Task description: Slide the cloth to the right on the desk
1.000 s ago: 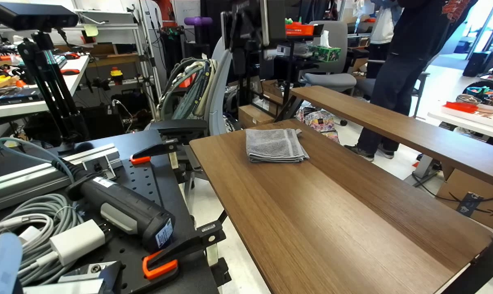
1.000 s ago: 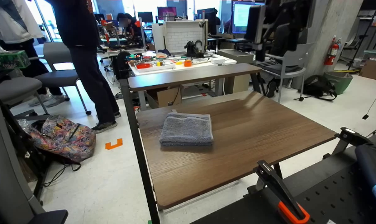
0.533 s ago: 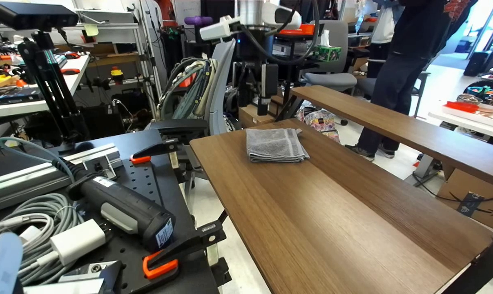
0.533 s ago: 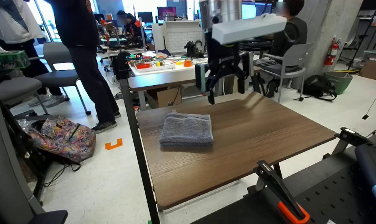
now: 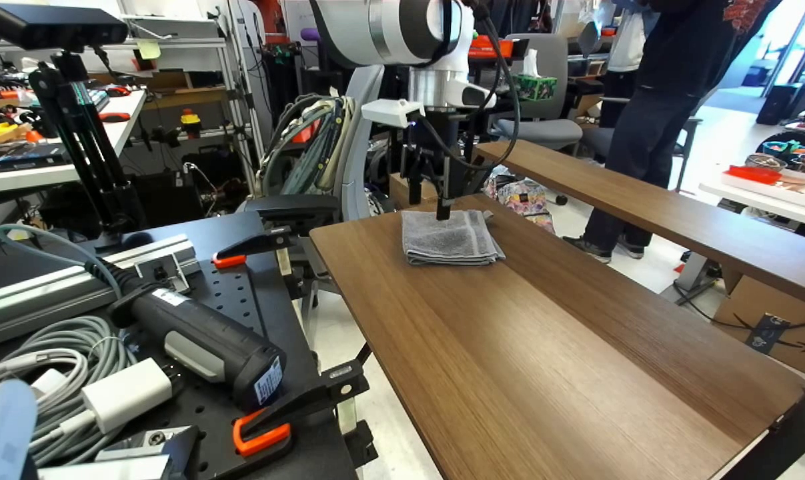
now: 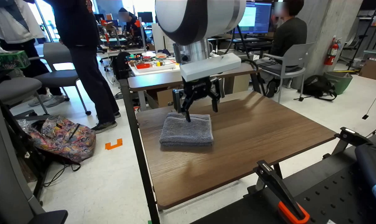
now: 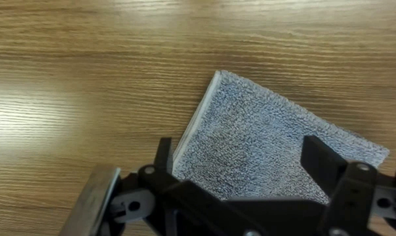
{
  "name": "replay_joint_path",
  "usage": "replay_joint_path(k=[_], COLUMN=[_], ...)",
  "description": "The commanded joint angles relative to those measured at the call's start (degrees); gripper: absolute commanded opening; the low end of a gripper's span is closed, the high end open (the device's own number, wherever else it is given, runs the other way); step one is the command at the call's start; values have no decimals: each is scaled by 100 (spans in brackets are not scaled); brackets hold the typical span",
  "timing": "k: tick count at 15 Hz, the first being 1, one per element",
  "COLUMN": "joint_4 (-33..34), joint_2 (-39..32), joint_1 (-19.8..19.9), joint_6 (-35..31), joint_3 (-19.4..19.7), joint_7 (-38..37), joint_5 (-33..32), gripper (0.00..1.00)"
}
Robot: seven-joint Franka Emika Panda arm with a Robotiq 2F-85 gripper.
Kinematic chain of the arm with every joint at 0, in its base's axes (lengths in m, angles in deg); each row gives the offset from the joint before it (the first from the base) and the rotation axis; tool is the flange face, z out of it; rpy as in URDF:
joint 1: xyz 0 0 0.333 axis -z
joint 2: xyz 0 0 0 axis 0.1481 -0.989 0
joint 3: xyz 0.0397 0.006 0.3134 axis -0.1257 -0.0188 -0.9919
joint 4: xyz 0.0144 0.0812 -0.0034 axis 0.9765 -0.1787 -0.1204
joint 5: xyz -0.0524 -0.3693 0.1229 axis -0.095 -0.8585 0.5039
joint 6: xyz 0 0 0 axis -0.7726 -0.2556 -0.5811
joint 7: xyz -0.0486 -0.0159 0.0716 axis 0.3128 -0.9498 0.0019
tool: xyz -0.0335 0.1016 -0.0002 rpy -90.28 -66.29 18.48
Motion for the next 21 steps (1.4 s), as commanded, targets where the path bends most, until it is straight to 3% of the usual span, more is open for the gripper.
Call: replay_joint_path(k=[1, 8, 21], joint_4=[938, 2120, 3125], joint_2=[-744, -1611, -2319], joint_1=[-309, -391, -405], joint_6=[198, 678, 1217], joint_3=[218, 360, 594], joint_7=[-102, -109, -78], joint_5=[196, 511, 432], gripper=[100, 100, 100])
